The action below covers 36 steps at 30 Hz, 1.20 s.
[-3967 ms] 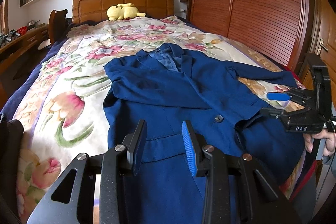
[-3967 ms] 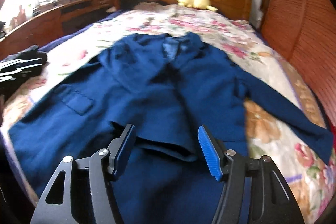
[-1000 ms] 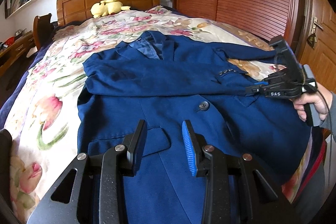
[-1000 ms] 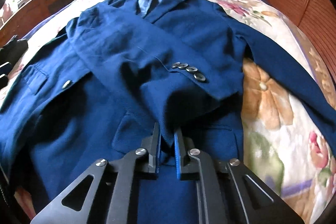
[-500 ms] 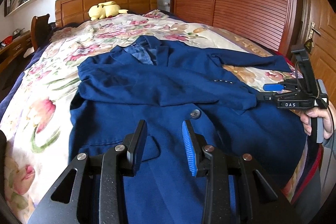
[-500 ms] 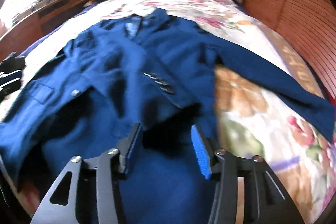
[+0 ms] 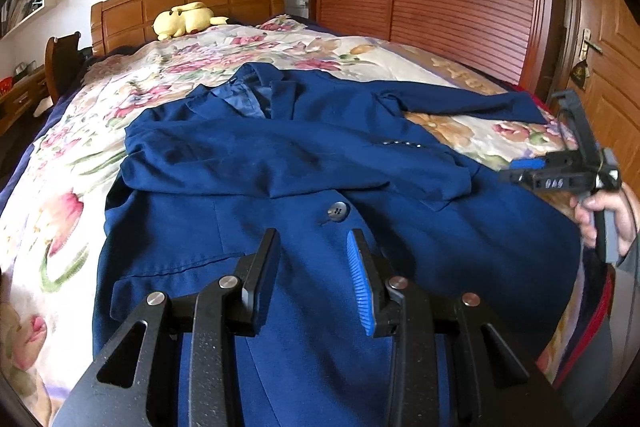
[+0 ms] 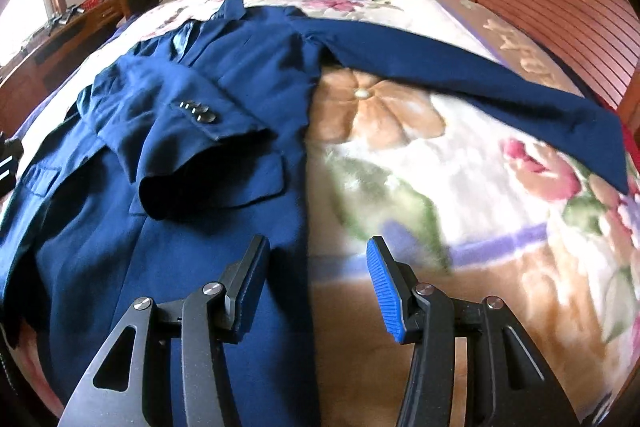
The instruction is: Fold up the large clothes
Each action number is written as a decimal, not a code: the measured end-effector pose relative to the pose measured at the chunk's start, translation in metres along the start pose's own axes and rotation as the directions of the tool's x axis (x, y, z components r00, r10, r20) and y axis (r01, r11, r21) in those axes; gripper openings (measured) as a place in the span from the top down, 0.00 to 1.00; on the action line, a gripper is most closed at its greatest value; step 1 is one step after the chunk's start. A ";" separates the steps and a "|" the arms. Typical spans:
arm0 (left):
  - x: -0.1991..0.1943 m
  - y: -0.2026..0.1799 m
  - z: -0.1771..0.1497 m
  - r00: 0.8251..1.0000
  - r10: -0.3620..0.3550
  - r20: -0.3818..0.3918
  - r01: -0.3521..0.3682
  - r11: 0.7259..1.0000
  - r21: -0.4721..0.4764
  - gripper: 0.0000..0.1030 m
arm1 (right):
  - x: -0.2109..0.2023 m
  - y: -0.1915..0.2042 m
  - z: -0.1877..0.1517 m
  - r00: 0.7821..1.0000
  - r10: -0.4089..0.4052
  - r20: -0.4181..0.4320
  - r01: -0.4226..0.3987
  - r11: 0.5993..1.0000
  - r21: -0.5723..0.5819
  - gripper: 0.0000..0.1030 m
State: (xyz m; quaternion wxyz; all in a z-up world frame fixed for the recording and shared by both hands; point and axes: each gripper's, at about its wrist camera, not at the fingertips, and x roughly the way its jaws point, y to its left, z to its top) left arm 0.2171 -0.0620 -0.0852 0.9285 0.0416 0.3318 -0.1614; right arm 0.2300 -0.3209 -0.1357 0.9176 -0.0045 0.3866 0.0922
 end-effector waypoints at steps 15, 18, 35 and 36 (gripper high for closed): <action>0.015 -0.023 -0.005 0.999 -0.019 -0.048 0.021 0.999 0.046 0.65 | -0.003 -0.169 0.039 0.958 -0.287 0.015 0.283 0.951 0.123 0.32; 0.020 -0.026 -0.006 0.998 -0.017 -0.066 0.020 0.999 0.046 0.65 | -0.004 -0.205 0.045 0.945 -0.326 0.007 0.319 0.928 0.192 0.32; 0.032 -0.031 -0.008 0.994 -0.026 -0.107 0.032 0.998 0.053 0.65 | 0.026 -0.265 0.054 0.924 -0.370 -0.099 0.382 0.870 0.312 0.31; 0.032 -0.031 -0.008 0.994 -0.026 -0.107 0.032 0.998 0.051 0.65 | 0.028 -0.263 0.055 0.921 -0.375 -0.103 0.388 0.872 0.299 0.31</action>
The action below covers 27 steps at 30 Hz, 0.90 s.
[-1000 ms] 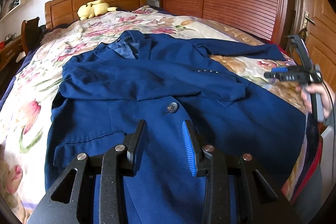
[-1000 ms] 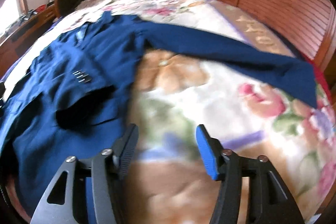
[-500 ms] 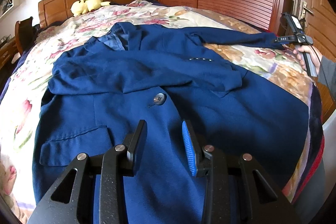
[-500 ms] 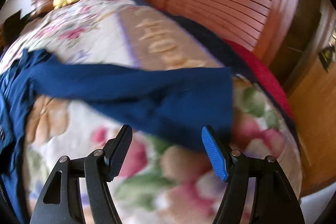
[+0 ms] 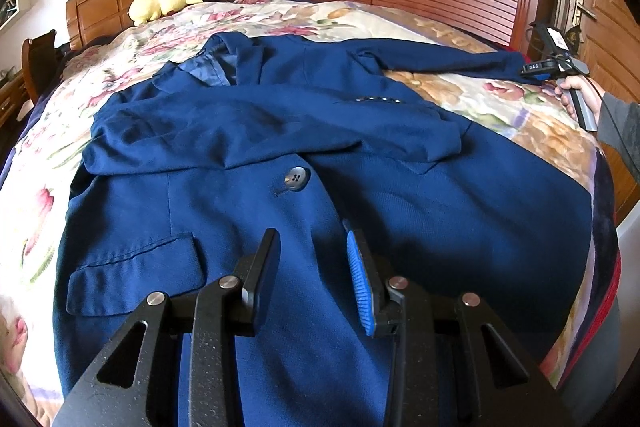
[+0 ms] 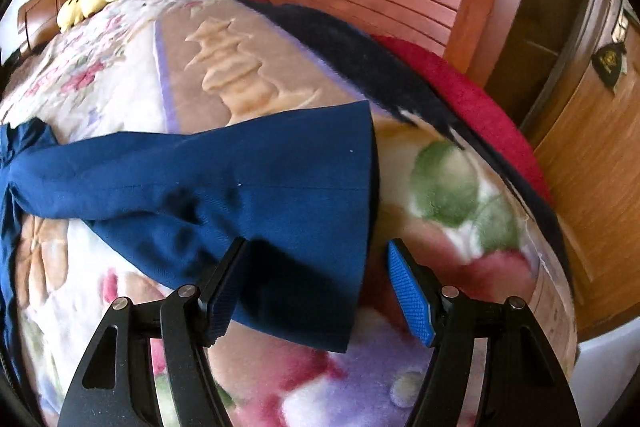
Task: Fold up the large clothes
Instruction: 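Move the right tool to the other outstretched sleeve and grasp its cuff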
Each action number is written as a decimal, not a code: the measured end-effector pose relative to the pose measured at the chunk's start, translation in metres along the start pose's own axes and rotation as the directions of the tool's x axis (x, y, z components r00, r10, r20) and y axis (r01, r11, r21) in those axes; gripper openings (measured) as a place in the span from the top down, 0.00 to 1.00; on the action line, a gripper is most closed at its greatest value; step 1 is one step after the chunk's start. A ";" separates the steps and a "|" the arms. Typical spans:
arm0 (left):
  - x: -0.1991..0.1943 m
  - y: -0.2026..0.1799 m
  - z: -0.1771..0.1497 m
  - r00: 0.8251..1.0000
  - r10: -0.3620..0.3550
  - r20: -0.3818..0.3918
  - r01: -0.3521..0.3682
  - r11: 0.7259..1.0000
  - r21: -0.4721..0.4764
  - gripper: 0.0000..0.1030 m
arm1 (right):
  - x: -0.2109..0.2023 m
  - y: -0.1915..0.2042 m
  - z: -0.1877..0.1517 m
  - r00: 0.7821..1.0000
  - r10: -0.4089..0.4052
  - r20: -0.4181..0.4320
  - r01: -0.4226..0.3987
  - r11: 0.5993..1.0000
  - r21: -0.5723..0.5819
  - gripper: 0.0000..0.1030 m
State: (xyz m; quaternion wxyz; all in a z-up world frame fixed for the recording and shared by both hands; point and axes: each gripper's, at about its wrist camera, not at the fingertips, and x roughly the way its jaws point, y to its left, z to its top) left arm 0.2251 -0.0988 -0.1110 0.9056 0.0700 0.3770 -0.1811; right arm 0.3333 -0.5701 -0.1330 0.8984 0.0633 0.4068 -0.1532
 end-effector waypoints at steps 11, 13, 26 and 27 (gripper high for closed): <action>-0.007 0.006 0.002 1.000 0.005 0.012 -0.005 1.000 -0.001 0.65 | -0.033 0.046 0.003 1.000 0.030 0.003 -0.029 0.982 -0.189 0.89; -0.012 0.008 0.002 1.000 0.014 0.021 -0.014 1.000 0.002 0.65 | -0.059 0.059 0.011 0.997 0.054 0.059 -0.041 0.977 -0.208 0.90; -0.057 0.038 0.004 0.992 0.029 0.122 -0.025 0.999 -0.035 0.65 | -0.281 0.269 0.034 0.864 0.385 0.325 -0.173 0.832 -0.527 0.90; -0.061 0.042 0.004 0.991 0.035 0.129 -0.030 0.999 -0.042 0.65 | -0.294 0.285 0.030 0.849 0.417 0.323 -0.188 0.812 -0.553 0.90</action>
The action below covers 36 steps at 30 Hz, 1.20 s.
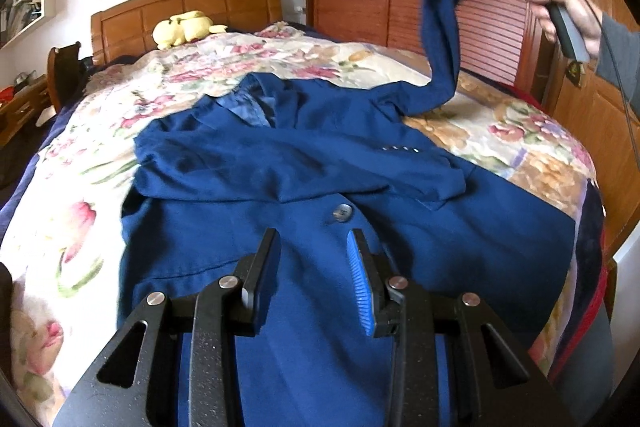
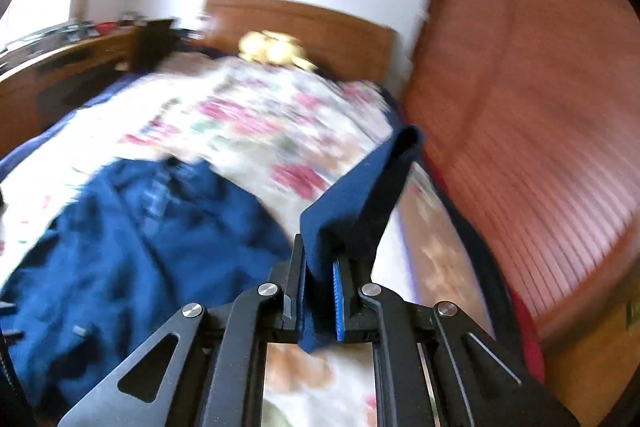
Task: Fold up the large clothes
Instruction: 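Move the right tool to the other outstretched sleeve and grasp its cuff, then lift the sleeve and fold it across the jacket front with the right tool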
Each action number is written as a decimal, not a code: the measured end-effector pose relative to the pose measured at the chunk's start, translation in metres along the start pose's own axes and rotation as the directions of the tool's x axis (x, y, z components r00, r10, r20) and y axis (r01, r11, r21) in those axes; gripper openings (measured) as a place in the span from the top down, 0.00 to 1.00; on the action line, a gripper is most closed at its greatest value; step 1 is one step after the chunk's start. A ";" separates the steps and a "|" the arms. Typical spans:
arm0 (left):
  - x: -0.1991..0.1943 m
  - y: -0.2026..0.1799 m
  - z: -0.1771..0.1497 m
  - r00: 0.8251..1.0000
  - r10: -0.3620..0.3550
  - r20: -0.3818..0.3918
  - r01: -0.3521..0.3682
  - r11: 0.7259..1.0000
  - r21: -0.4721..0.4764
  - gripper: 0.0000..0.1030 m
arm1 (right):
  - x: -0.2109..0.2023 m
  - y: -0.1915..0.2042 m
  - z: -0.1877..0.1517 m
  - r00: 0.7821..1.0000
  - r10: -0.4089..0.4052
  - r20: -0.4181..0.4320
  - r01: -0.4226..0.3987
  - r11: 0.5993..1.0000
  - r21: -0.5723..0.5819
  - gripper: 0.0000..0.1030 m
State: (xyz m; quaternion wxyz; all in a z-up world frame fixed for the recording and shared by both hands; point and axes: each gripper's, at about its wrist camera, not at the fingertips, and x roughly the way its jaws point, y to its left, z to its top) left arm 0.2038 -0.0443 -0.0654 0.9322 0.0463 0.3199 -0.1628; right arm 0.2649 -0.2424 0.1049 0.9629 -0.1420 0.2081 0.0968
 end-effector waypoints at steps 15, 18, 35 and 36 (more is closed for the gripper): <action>-0.034 0.038 0.000 0.997 0.042 0.071 -0.037 0.997 -0.063 0.65 | -0.045 0.193 0.030 0.958 0.286 0.032 -0.277 0.947 -0.160 0.90; -0.033 0.041 0.000 0.996 0.046 0.073 -0.041 0.997 -0.071 0.65 | -0.039 0.194 0.027 0.957 0.291 -0.006 -0.288 0.946 -0.147 0.90; -0.021 0.038 -0.002 0.998 0.053 0.044 -0.050 0.996 -0.070 0.65 | -0.002 0.132 -0.027 0.939 0.316 -0.137 -0.321 0.947 -0.015 0.37; -0.020 0.038 -0.002 0.998 0.053 0.041 -0.050 0.996 -0.068 0.65 | 0.002 0.130 -0.036 0.939 0.311 -0.149 -0.315 0.949 -0.006 0.37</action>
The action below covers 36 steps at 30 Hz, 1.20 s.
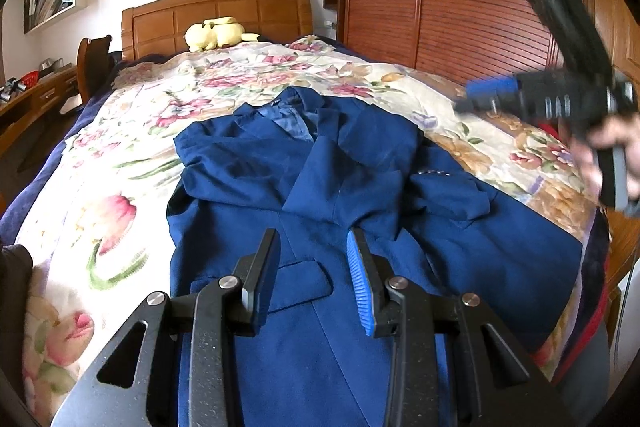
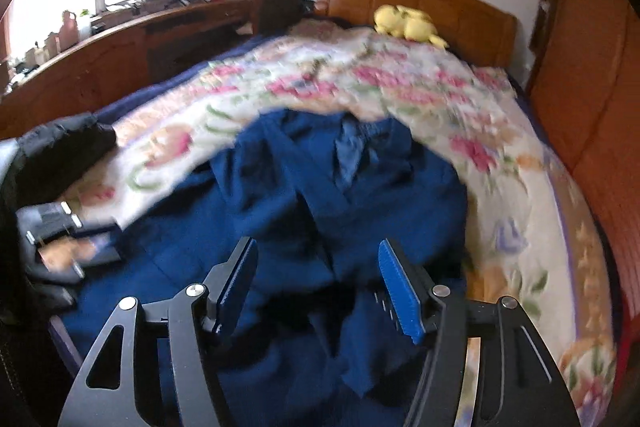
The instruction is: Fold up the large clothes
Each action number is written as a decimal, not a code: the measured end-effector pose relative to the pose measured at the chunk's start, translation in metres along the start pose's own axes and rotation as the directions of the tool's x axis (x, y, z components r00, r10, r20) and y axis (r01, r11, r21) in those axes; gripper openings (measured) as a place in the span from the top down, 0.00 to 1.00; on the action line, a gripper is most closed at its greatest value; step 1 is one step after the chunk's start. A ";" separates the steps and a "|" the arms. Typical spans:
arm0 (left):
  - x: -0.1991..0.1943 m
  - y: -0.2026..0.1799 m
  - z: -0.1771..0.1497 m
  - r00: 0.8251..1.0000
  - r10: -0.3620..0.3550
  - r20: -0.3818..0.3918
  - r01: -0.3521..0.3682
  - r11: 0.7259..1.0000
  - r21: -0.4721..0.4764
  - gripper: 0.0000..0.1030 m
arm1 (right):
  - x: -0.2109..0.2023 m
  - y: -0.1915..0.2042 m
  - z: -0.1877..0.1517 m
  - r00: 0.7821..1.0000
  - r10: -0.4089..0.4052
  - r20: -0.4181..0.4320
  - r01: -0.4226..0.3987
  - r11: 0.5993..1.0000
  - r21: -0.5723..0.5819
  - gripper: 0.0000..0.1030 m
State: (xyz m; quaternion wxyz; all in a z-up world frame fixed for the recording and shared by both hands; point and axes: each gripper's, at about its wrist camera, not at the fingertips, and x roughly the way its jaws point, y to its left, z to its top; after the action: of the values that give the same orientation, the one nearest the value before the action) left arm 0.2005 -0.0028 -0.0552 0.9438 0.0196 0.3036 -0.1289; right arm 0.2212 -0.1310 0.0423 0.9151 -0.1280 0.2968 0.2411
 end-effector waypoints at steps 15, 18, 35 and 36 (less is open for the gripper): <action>0.034 -0.020 0.001 0.994 -0.061 -0.090 0.062 0.998 0.011 0.65 | 0.083 -0.024 -0.090 0.987 -0.056 -0.152 0.078 0.986 0.149 0.37; 0.047 -0.031 0.006 0.989 -0.078 -0.125 0.082 0.996 0.027 0.65 | 0.084 -0.020 -0.087 0.990 -0.072 -0.122 0.090 0.985 0.150 0.37; 0.161 -0.099 0.052 0.952 -0.084 -0.293 0.114 0.990 0.088 0.50 | 0.085 -0.026 -0.103 0.996 -0.043 -0.084 0.058 0.980 0.188 0.37; 0.168 -0.100 0.052 0.950 -0.069 -0.303 0.102 0.990 0.094 0.50 | 0.085 -0.026 -0.103 0.996 -0.041 -0.084 0.056 0.980 0.190 0.37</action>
State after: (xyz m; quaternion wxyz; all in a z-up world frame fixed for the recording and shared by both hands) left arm 0.3364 -0.1443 -0.1056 0.8780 0.0771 0.4360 -0.1816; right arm 0.2451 -0.1611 -0.0878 0.9162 -0.0555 0.3517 0.1836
